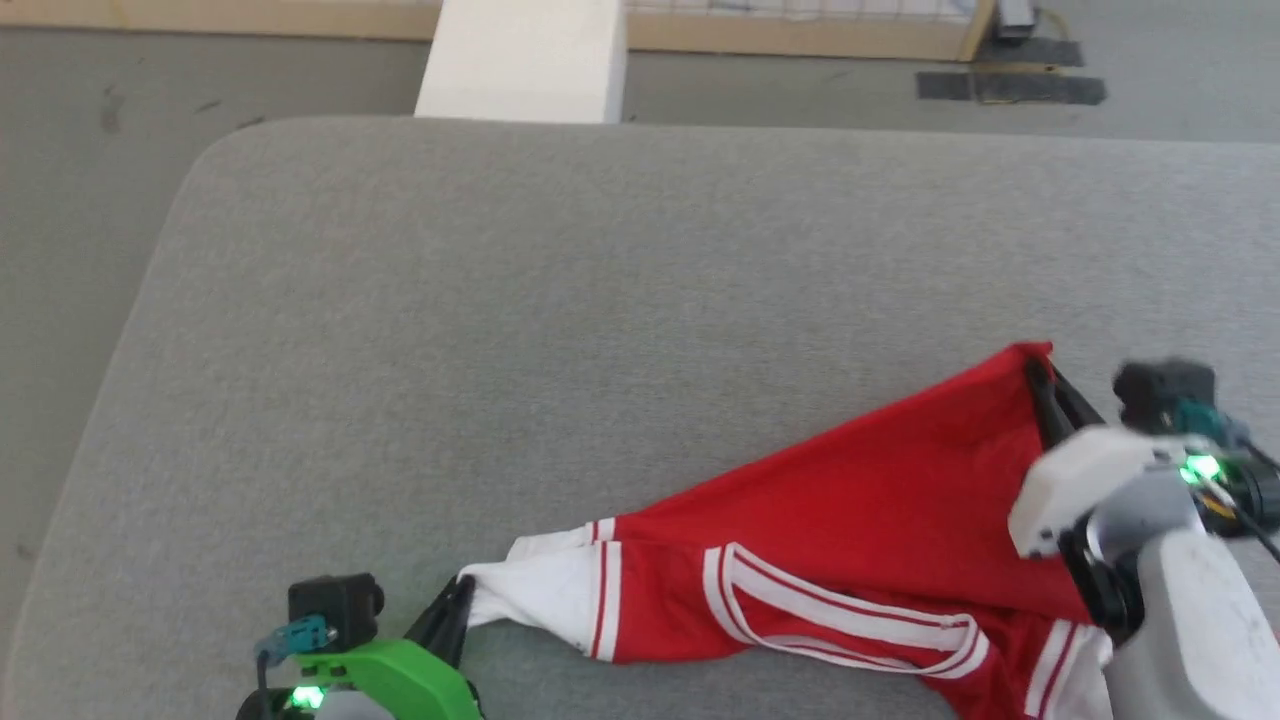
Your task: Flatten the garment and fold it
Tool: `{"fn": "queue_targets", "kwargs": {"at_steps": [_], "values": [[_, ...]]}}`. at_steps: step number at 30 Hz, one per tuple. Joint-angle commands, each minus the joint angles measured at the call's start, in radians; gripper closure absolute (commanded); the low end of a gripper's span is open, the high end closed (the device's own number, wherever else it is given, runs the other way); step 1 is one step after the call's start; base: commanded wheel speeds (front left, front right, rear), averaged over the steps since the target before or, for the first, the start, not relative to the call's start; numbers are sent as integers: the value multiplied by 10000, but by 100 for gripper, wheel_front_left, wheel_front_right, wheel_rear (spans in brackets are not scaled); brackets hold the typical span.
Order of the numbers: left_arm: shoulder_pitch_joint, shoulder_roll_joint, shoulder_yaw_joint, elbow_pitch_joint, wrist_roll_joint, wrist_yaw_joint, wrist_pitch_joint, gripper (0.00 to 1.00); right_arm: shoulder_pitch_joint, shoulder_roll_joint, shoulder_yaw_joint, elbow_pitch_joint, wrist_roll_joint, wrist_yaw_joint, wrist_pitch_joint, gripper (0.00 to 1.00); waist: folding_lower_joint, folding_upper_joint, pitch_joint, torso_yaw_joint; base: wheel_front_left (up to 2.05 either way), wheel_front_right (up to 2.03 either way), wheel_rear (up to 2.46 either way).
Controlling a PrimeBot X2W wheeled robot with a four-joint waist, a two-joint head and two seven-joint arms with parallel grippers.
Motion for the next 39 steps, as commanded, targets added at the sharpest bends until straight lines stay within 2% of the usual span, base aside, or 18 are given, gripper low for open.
{"fn": "queue_targets", "kwargs": {"at_steps": [1, 7, 13, 17, 22, 26, 31, 36, 39], "values": [[93, 148, 115, -100, -62, 110, -61, 100, 480, 72, -223, -429, 94, -15, -234, 100, 0, 0, -564, -673, 0, 0, 0], [-100, 664, 389, -634, 209, 81, -312, 100, 2131, 417, -1080, -2422, 254, -15, -325, 100, 0, 0, -837, -1233, 0, 0, 0], [-1375, 1323, 687, -1144, 468, -416, -464, 100, 2368, 379, -1093, -4365, 155, -15, 936, 100, 0, 0, -890, -1565, 0, 0, 0], [-2775, 1727, 873, -1388, 487, -872, -268, 100, 1636, -530, -502, -5112, 361, -15, 2364, 100, 0, 0, -733, -1673, 0, 0, 0], [-5014, 1669, 1091, -1509, 153, -1229, 117, 100, -89, -1815, 101, -5616, 788, -15, 4002, 100, 0, 0, -204, -1691, 0, 0, 0], [-6946, 1424, 1240, -1019, 6, -1284, 320, 100, -1759, -2531, 457, -5452, 997, -15, 4854, 100, 0, 0, 507, -1683, 0, 0, 0], [-9480, 1294, 1546, 119, 5, -1204, 475, 100, -4302, -2877, 878, -4517, 998, -15, 5348, 100, 0, 0, 1667, -1816, 0, 0, 0], [-11840, 1413, 1640, 1174, 435, -1081, 535, 100, -6914, -2704, 921, -3214, 459, -15, 5101, 100, 0, 0, 2824, -1979, 0, 0, 0], [-13374, 1417, 1686, 1805, 802, -962, 261, 100, -8539, -2340, 654, -2361, -177, -15, 4515, 100, 0, 0, 3466, -2037, 0, 0, 0]]}}
